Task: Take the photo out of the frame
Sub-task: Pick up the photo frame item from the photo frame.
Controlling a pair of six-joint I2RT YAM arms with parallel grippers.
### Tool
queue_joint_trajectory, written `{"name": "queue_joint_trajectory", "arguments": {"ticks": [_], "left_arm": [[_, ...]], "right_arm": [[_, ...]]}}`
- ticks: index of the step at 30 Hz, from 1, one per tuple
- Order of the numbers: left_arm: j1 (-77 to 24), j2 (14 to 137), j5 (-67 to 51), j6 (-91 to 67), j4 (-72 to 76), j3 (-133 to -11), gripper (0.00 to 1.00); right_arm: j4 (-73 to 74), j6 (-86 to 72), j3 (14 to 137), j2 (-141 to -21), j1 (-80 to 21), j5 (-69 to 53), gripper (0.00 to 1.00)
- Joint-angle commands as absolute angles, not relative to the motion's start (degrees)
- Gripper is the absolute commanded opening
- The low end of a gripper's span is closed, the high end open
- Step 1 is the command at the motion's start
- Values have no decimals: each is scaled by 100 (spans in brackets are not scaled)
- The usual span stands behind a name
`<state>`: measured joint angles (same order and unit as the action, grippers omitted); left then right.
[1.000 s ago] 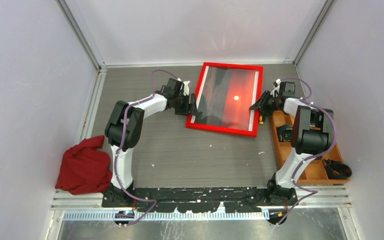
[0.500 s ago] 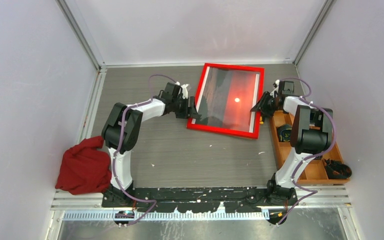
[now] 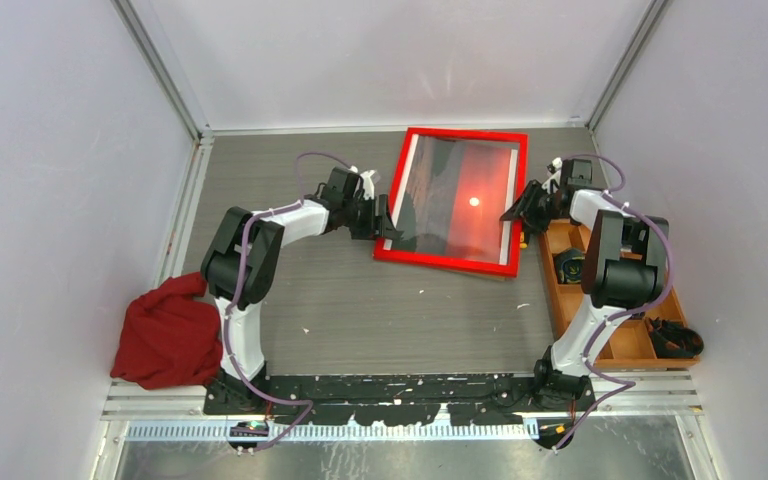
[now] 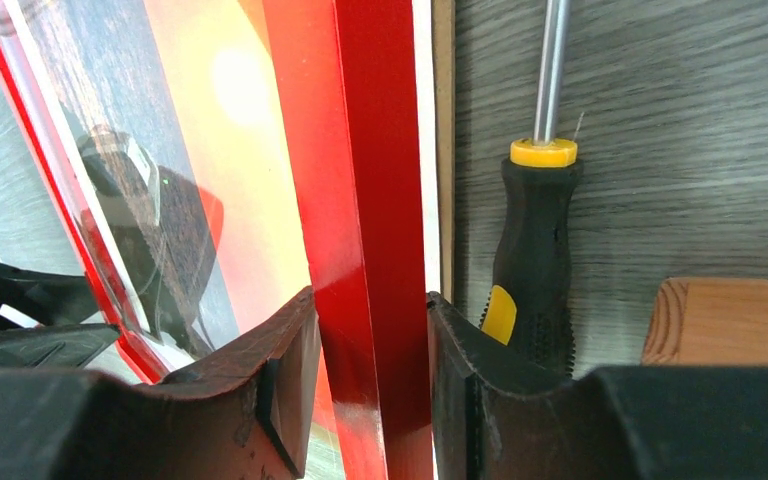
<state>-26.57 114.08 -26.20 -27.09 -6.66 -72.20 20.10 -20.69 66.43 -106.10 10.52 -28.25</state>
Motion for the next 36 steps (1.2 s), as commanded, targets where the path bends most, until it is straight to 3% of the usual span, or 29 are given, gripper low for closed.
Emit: {"name": "queue_joint_trajectory", "arguments": {"ticks": [1,25,36], "left_arm": [[-2720,11206,-2732,-2749,-848,-7100,61],[-2560,11069,-2732,-2750,-818,-7128,61],[-2408,11001,-2733,-2732,-870,-7187,61]], "right_arm": [[1951,-2172,6871,-10172,1018,-3483,45],[891,-3301,6608,-9803,1178,-5115,45],[640,-3668,6650,-9870,1178,-5330,22]]}}
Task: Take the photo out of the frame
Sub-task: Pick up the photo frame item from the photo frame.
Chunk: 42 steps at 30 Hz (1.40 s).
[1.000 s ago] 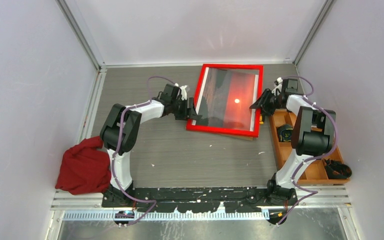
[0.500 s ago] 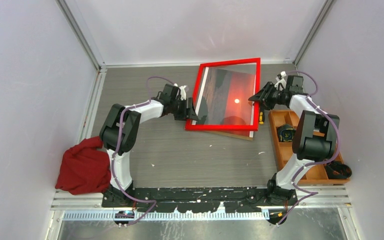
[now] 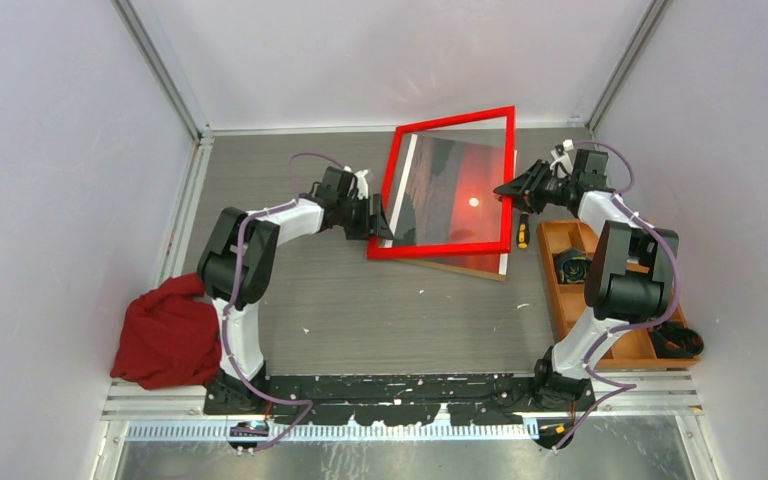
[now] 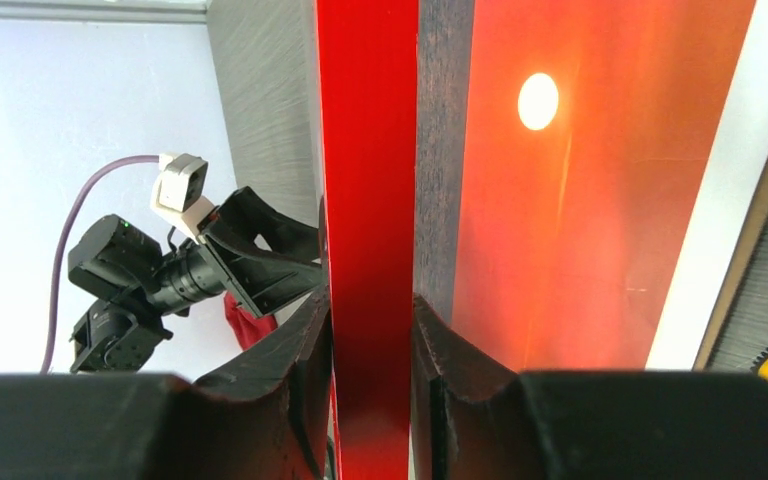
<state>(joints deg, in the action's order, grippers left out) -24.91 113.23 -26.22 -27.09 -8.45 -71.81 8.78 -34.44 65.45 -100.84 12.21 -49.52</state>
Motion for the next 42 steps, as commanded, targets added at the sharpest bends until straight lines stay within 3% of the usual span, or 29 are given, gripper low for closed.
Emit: {"name": "queue_joint_trajectory", "arguments": {"ticks": [1,5,20,42], "left_arm": [[-2375,10977,-2733,-2705,-905,-7201,61],[-2233,10816,-2742,-2557,-1020,-7225,61],[-1831,10349,-2776,-1808,-1598,-6988,62],[207,9760,-3113,-1067,-2419,-6535,64]], "right_arm": [[643,-3677,6661,-9899,1166,-5334,20],[772,-3620,6821,-10013,1031,-5314,15],[1042,-3393,7355,-10406,33,-4904,16],[808,-3972,8144,-11041,-1534,-3808,17]]}}
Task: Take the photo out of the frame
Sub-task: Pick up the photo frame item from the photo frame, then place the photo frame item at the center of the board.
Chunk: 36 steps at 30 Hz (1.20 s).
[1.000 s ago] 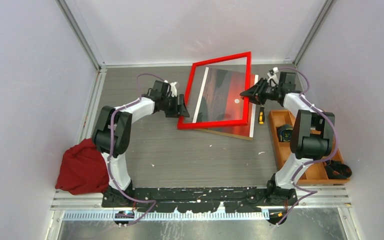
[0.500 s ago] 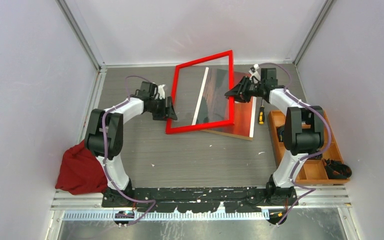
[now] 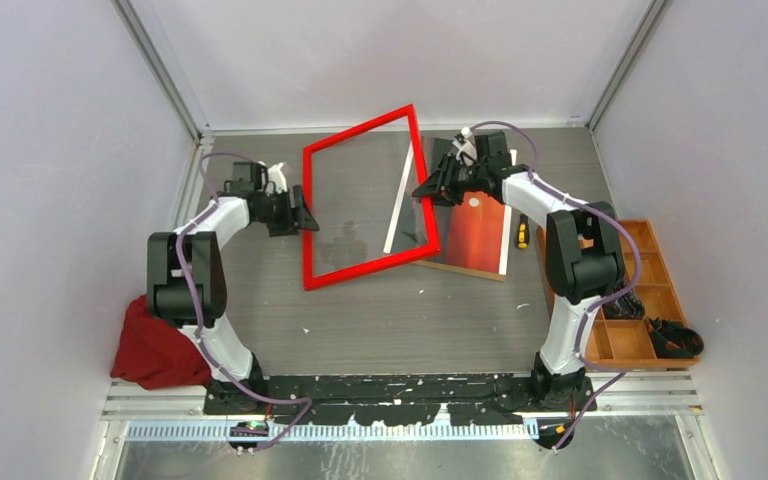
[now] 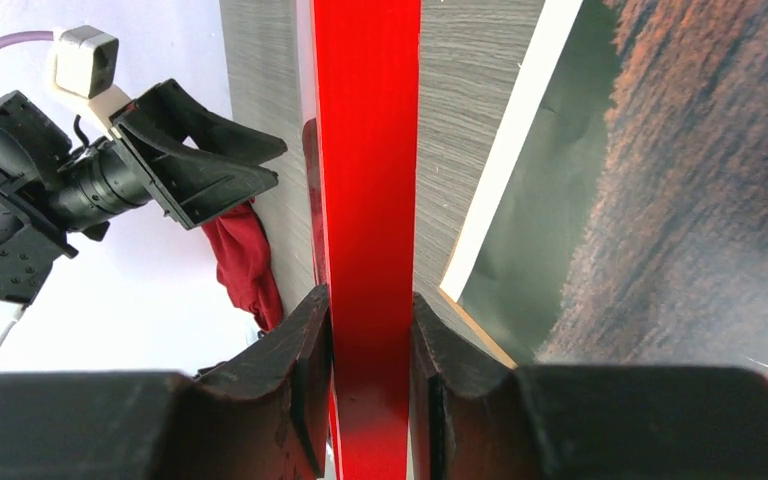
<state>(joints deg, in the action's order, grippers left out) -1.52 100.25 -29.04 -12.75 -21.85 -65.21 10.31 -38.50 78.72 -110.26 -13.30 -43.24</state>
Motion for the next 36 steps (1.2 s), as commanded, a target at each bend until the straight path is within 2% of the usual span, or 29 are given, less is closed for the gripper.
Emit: {"name": "queue_joint_trajectory", "arguments": {"ticks": [1,9,21,30,36], "left_arm": [[271,9739,-3097,-1056,-2451,-6539,64],[873,9492,-3039,-950,-2770,-6587,65],[2299,9262,-3956,-214,-3887,-6925,65],[2473,8618,-3270,123,-3727,-6397,65],[2472,8627,-2872,123,-3630,-6574,65]], "right_arm": [[760,-4031,8151,-11052,-1595,-3732,17],[629,-4316,8136,-11158,-2092,-3217,18],[469,-4706,8145,-11177,-2580,-2434,20],[806,-4837,8737,-11717,-2987,-2336,22],[862,-4851,9051,-12094,-3149,-2367,28]]}}
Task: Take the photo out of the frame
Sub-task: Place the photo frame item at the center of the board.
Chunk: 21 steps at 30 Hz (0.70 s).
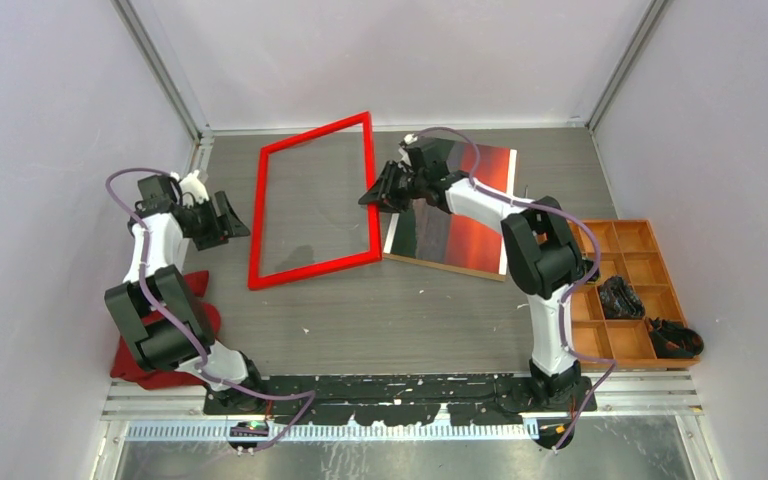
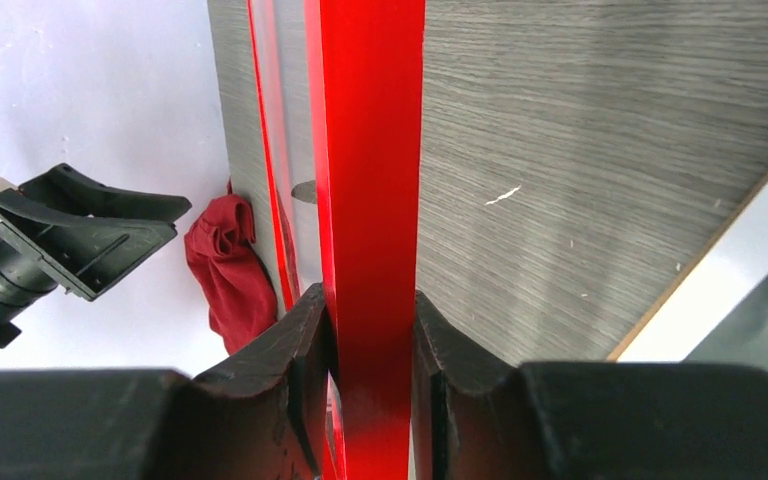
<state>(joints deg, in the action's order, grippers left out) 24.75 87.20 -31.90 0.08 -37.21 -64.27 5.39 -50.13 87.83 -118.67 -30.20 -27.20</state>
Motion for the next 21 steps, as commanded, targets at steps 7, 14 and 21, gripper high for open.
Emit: {"name": "queue_joint_trajectory", "arguments": {"ticks": [7,14,21], "left_arm": [[2473,8570,-2735,26,-3640,-6621,65],[2471,8574,-2689,26,-3664,-6526,65],[2473,8465,-2645,35,-3613,-6470,65]], "right_arm": [[809,-4990,9446,-12559,-3422,-2547,34],[914,-5049,10129,-13066,-3564,-2879,41],[1072,-4923,10665,-13460,-3759,-3077,47]]}}
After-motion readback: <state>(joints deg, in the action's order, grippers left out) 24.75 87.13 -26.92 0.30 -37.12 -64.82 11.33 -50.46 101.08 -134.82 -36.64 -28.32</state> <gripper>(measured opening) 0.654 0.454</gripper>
